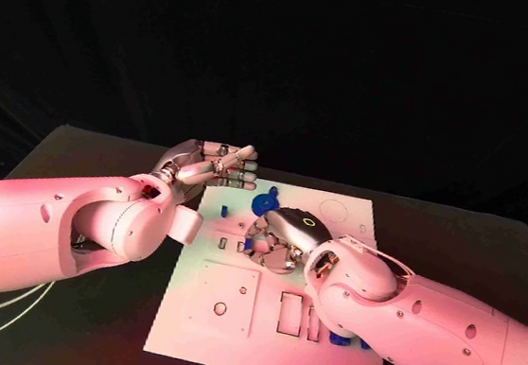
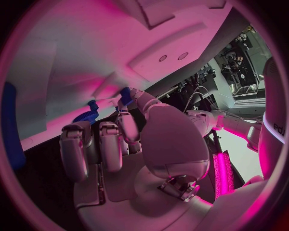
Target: Assemble the parts on the task board
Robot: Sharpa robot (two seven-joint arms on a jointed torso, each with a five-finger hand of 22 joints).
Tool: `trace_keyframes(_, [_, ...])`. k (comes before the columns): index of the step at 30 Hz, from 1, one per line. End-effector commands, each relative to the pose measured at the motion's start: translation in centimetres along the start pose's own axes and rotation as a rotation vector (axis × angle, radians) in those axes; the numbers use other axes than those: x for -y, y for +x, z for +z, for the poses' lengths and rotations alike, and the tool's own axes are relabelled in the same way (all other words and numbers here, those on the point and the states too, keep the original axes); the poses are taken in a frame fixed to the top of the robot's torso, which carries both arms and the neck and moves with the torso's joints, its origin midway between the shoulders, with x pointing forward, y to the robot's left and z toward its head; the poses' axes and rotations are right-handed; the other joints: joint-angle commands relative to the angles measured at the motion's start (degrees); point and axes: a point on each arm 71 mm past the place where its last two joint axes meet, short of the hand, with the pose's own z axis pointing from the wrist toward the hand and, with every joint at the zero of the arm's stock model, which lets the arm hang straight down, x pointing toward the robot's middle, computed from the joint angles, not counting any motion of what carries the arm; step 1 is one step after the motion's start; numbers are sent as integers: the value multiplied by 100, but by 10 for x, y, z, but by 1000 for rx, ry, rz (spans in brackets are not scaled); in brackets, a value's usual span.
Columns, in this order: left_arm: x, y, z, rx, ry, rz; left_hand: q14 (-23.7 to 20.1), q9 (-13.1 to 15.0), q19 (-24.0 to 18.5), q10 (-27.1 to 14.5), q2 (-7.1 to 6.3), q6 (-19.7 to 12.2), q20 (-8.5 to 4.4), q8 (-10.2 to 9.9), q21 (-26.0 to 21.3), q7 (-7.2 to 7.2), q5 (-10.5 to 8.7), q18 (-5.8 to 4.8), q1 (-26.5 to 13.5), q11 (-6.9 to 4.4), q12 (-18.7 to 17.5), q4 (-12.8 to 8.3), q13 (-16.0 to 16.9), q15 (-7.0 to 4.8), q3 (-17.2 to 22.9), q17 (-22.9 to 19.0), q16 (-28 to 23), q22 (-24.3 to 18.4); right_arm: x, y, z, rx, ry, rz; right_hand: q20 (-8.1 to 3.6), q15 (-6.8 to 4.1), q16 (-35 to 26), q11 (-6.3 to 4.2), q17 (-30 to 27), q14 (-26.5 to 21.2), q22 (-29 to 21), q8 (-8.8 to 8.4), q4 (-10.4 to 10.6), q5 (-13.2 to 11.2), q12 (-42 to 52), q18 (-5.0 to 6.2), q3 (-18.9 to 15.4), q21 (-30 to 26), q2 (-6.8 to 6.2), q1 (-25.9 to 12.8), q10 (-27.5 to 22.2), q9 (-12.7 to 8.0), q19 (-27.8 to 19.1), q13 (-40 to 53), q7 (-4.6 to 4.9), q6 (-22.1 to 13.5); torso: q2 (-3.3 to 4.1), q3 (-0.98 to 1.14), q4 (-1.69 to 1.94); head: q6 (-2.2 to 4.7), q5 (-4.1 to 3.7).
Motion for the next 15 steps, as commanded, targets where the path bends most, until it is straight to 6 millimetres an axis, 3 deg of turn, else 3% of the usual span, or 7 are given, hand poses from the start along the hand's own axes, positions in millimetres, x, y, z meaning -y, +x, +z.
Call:
trace_keyframes(1, [1,3,0,-20,6,-10,-6,-8,-46,4,-3,8,12,-23,-16,37,22,18,69,25,-17,-36,-5,16,-6,9,-24,-8,5,5,-3,-37,31,-35,-17,-31,19,13,1233,525,1509,130,-8,-41,-22,-37,-25,25,-7,63,14,270,600,0,-2,33,3,0,-1,-4,5])
trace_keyframes(15, [1,3,0,-22,4,-11,-6,-8,-49,10,9,12,14,-30,-13,35,21,18,86,24,-23,-47,-3,16,-8,13,-33,-9,5,4,-5,-24,32,-35,-17,-32,18,11,1231,525,1509,136,-13,-32,-14,-37,-21,25,-9,68,20,274,600,9,-5,41,0,1,2,-10,19])
